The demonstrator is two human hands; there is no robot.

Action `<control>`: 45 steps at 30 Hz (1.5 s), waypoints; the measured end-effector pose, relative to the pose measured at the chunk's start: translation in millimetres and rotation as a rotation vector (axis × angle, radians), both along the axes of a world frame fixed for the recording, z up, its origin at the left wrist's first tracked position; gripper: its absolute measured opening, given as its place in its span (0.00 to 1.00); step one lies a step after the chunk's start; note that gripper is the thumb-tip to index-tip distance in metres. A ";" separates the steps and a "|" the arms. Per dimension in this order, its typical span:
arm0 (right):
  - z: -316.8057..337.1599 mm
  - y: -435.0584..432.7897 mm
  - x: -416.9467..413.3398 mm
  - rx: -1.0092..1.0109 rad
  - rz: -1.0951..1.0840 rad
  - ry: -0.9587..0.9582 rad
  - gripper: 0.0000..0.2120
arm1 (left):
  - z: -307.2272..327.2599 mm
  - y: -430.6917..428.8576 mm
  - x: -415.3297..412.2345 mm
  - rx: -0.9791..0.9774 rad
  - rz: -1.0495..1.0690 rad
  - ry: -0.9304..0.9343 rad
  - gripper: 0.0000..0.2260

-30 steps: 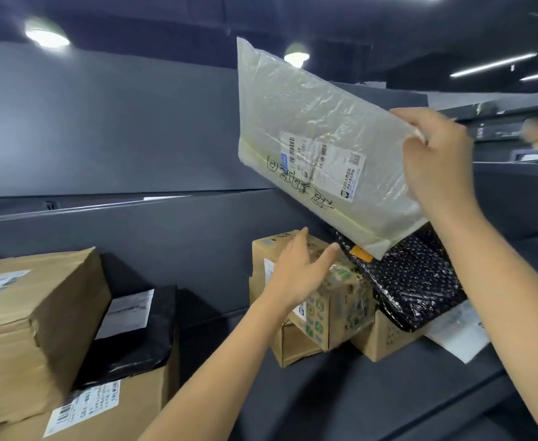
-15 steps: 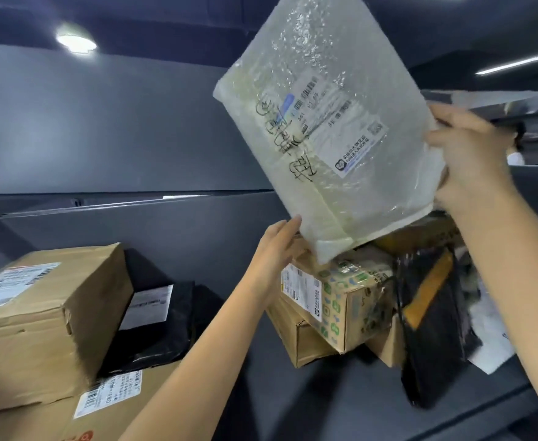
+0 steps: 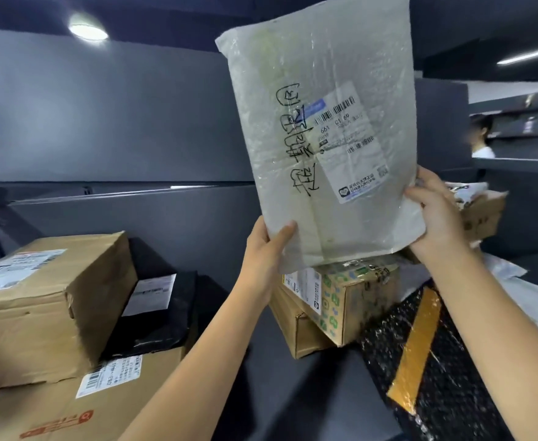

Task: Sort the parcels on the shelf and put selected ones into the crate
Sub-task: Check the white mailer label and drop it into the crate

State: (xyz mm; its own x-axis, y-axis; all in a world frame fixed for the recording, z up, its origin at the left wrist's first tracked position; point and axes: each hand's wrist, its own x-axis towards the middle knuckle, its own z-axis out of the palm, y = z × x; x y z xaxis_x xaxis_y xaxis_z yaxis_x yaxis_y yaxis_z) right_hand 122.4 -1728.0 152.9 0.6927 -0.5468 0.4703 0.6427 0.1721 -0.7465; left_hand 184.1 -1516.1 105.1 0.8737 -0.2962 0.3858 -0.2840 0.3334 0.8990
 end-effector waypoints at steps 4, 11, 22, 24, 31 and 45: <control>-5.3 0.6 6.3 -0.074 0.059 0.033 0.17 | 3.2 11.4 5.6 0.000 0.083 -0.010 0.11; -16.4 2.3 13.1 -0.253 0.216 0.040 0.31 | 7.9 40.0 3.8 0.068 0.105 -0.012 0.13; -22.1 21.5 13.2 0.010 0.361 0.041 0.15 | 43.0 102.6 6.1 0.487 0.002 -0.143 0.18; -25.4 26.3 13.8 0.029 0.364 0.045 0.17 | 48.5 108.8 9.5 0.515 0.004 -0.143 0.18; -21.9 42.2 14.6 0.040 0.335 -0.037 0.13 | 44.3 115.3 14.1 0.475 0.131 -0.118 0.07; -45.1 112.9 21.9 0.468 0.337 -0.055 0.20 | 28.1 112.9 0.2 0.058 0.206 0.032 0.10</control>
